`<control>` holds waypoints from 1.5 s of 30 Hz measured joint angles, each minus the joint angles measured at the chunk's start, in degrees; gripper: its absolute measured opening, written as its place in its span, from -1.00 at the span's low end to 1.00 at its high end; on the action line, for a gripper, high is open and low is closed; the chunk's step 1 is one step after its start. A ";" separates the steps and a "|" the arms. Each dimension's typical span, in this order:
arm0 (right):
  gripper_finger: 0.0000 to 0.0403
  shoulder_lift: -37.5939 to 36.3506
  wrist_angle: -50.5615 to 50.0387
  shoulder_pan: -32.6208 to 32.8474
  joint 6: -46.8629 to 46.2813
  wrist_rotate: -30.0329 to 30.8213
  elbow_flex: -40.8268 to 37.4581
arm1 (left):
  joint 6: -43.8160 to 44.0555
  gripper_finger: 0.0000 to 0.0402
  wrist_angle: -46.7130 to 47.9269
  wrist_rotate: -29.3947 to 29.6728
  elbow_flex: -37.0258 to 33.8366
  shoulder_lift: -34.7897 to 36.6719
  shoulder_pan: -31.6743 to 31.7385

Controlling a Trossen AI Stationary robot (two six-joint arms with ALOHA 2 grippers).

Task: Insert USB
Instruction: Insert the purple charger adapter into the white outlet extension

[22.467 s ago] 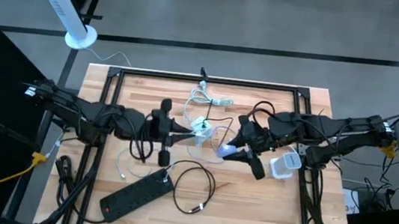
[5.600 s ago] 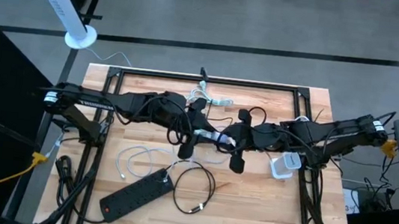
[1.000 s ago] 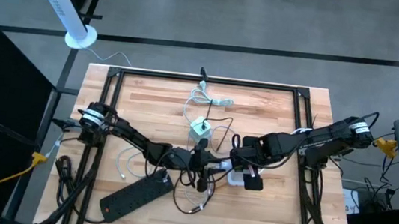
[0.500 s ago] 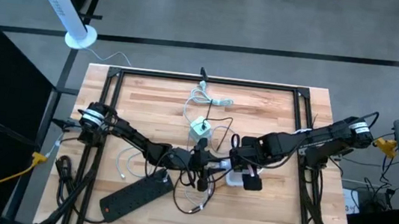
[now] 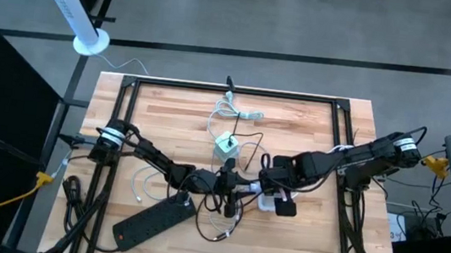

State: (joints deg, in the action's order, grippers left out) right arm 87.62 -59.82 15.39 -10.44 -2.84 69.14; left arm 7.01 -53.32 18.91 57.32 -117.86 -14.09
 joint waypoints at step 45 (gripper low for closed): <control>0.46 2.09 0.81 0.62 1.44 -0.15 -0.20 | -5.03 0.10 16.34 -0.48 7.46 -1.88 1.11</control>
State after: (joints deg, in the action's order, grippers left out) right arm 89.71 -59.01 16.01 -8.99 -2.99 68.95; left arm 1.98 -36.98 18.42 64.78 -119.75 -12.98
